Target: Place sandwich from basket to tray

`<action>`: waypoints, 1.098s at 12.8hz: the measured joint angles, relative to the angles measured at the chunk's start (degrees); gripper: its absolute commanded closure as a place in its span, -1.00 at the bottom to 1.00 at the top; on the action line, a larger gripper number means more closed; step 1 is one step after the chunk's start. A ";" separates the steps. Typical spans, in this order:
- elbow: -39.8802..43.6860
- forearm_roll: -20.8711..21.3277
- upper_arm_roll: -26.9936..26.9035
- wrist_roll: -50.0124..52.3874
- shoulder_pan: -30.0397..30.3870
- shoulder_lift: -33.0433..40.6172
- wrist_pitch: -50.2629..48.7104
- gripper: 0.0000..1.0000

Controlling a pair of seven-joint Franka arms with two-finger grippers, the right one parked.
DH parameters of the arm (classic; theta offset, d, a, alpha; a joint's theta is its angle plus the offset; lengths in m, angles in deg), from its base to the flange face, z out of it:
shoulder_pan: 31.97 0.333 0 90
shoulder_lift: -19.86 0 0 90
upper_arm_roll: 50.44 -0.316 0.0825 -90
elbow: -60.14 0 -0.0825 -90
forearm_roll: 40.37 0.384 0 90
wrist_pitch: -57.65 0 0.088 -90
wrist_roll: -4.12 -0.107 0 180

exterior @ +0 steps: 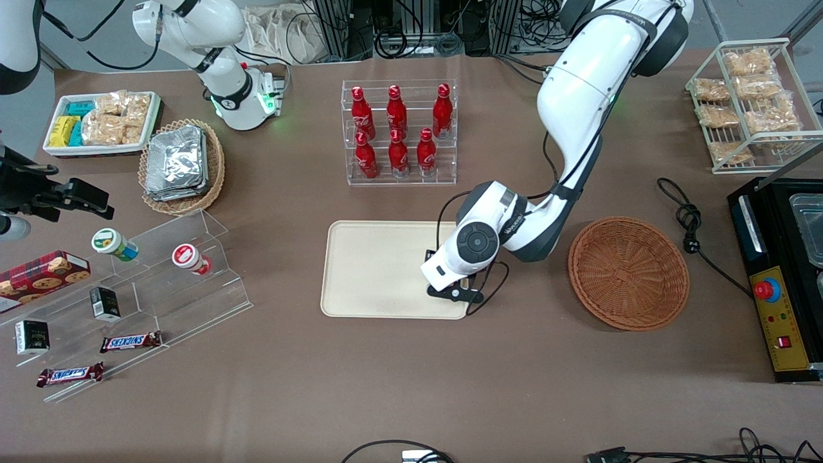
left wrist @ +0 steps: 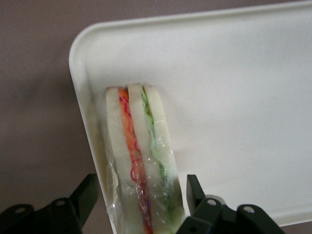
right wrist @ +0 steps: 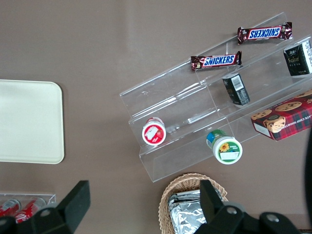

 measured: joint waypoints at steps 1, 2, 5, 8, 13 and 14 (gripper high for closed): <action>1.08 0.00 -0.07 0.45 0.09 0.13 -0.07 -0.69; 2.20 0.00 -0.26 0.71 0.15 0.46 -0.34 -0.75; 4.71 0.00 -1.00 1.26 3.60 3.51 -5.30 -0.96; 5.38 0.24 -1.10 -2.37 10.07 9.46 -15.64 -0.99; 5.28 6.31 -1.39 -9.79 18.93 18.38 -31.28 -1.00; 5.21 7.38 -1.41 -10.00 19.88 20.41 -32.99 -1.00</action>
